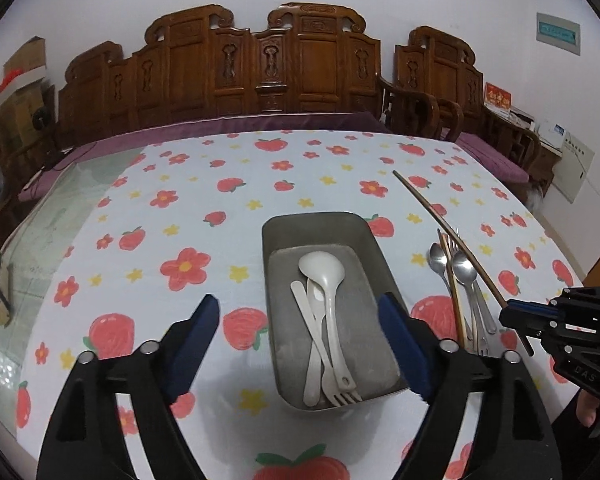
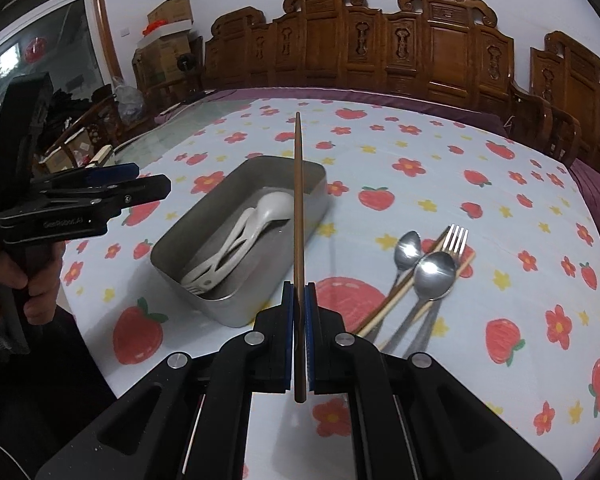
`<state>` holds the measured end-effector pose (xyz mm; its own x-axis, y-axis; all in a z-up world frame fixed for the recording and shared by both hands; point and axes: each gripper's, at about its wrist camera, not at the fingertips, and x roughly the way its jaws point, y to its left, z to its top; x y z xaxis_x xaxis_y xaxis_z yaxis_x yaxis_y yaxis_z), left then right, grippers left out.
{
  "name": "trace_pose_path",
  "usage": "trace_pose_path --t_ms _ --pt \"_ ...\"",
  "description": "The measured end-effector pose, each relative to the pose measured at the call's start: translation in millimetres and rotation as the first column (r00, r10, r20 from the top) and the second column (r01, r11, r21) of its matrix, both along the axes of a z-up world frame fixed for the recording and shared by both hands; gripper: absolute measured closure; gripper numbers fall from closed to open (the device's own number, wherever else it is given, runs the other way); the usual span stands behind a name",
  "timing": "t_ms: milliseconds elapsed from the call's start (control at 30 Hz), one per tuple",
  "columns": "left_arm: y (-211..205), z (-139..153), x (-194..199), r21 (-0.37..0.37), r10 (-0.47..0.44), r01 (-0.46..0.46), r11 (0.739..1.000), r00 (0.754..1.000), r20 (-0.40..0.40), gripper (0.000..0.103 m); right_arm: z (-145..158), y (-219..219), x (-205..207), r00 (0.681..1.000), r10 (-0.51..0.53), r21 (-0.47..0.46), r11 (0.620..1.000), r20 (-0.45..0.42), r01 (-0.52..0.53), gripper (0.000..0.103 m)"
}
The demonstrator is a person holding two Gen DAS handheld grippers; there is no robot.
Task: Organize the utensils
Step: 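Lower the wooden chopstick into the metal tray and open the right gripper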
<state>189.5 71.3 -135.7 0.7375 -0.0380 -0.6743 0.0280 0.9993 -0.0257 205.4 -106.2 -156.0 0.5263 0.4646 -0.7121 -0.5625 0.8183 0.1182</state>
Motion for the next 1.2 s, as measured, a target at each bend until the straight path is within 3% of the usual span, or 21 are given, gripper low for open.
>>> trace_pose_path --t_ms 67,667,967,1200 --pt "3 -1 -1 -0.008 -0.001 0.001 1.0 1.0 0.004 0.013 1 6 0 1.0 0.004 -0.004 1.0 -0.002 -0.004 0.097" --pt "45 -1 -4 -0.058 0.041 -0.04 0.998 0.999 0.025 0.01 -21 76 40 0.992 0.004 0.043 0.999 -0.124 0.001 0.097" --pt "52 3 -5 -0.078 0.051 -0.048 0.996 0.998 0.038 0.01 -41 94 45 0.983 -0.022 0.019 1.0 -0.18 0.025 0.097" --pt "53 4 -5 -0.079 0.052 -0.049 0.996 0.998 0.037 0.01 -41 98 56 0.977 -0.007 0.096 0.995 -0.214 0.028 0.093"
